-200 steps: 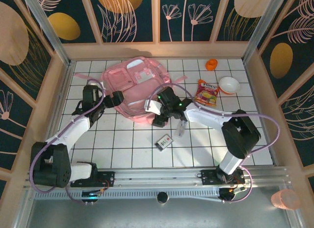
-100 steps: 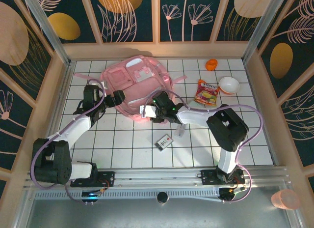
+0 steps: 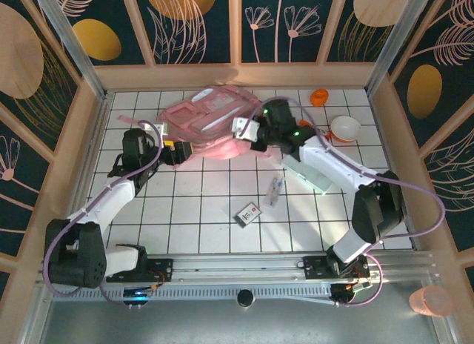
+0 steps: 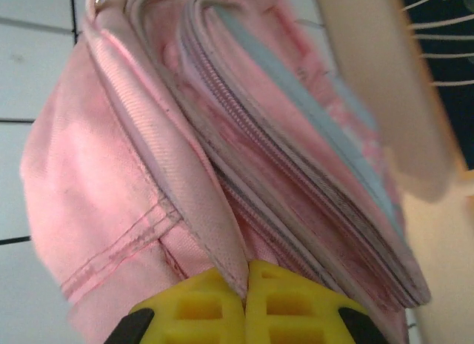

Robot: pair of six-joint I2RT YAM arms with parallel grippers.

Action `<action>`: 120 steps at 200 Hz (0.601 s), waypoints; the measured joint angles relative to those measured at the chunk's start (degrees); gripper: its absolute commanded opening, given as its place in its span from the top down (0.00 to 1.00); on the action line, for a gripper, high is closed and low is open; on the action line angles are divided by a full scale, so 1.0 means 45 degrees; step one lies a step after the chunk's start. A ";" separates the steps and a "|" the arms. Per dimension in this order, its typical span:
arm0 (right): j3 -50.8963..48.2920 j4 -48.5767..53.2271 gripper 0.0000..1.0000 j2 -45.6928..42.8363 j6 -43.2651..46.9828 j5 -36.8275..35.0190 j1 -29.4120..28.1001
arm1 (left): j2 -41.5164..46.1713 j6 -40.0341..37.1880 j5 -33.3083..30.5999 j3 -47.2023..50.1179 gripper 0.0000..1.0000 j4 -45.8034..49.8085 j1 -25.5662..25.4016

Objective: Pack the student bag

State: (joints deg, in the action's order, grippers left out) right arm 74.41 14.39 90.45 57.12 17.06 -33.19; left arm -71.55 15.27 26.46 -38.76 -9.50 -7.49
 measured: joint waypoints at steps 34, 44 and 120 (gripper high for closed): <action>0.0928 0.0792 1.00 -0.0287 -0.0107 0.1647 0.0840 | 0.0437 -0.0209 0.0306 0.0933 0.24 -0.0899 0.0000; 0.1064 0.0976 1.00 -0.0287 -0.0102 0.1943 0.1001 | 0.0466 -0.0291 0.0374 0.1297 0.27 -0.1297 0.0000; 0.1962 0.1870 1.00 -0.0282 -0.0155 0.2613 0.1180 | -0.0821 -0.0015 0.0010 0.2453 0.36 -0.3740 -0.0005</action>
State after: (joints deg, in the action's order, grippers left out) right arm 83.24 22.81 89.19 56.42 28.82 -27.88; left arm -75.24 15.20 26.50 -27.73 -26.33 -7.51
